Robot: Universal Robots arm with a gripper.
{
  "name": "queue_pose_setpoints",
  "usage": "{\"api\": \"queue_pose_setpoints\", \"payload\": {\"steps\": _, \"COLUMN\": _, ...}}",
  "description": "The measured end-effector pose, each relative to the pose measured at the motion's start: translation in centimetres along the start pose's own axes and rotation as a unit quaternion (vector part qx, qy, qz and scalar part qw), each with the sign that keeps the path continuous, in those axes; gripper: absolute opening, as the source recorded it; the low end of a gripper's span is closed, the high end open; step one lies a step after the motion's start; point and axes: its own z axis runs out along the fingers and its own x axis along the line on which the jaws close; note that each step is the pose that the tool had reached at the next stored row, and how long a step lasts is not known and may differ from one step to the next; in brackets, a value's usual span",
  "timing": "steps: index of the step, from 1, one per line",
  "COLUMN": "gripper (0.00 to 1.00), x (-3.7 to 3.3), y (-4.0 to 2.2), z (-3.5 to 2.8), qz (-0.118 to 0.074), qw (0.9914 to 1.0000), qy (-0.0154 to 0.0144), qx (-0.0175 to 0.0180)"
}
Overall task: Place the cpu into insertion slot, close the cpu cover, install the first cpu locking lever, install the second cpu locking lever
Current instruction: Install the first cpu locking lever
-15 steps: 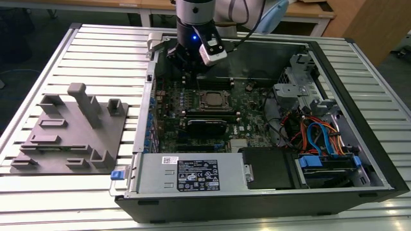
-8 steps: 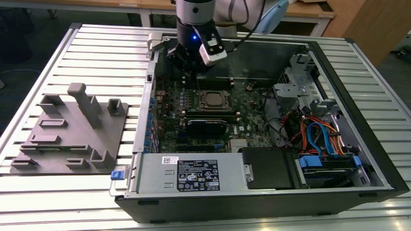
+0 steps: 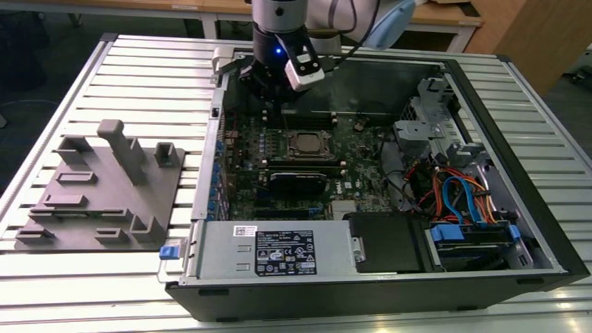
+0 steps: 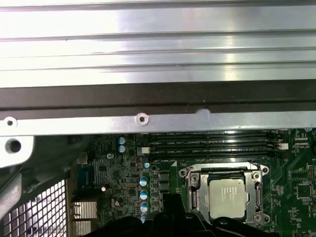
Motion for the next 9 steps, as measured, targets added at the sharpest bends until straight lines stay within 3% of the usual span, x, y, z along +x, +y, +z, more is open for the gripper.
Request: {"api": "queue_pose_setpoints", "payload": {"steps": 9, "gripper": 0.11, "x": 0.1, "y": 0.83, "z": 0.0, "qz": -0.001, "qw": 1.0, "qy": 0.0, "qx": -0.0001}}
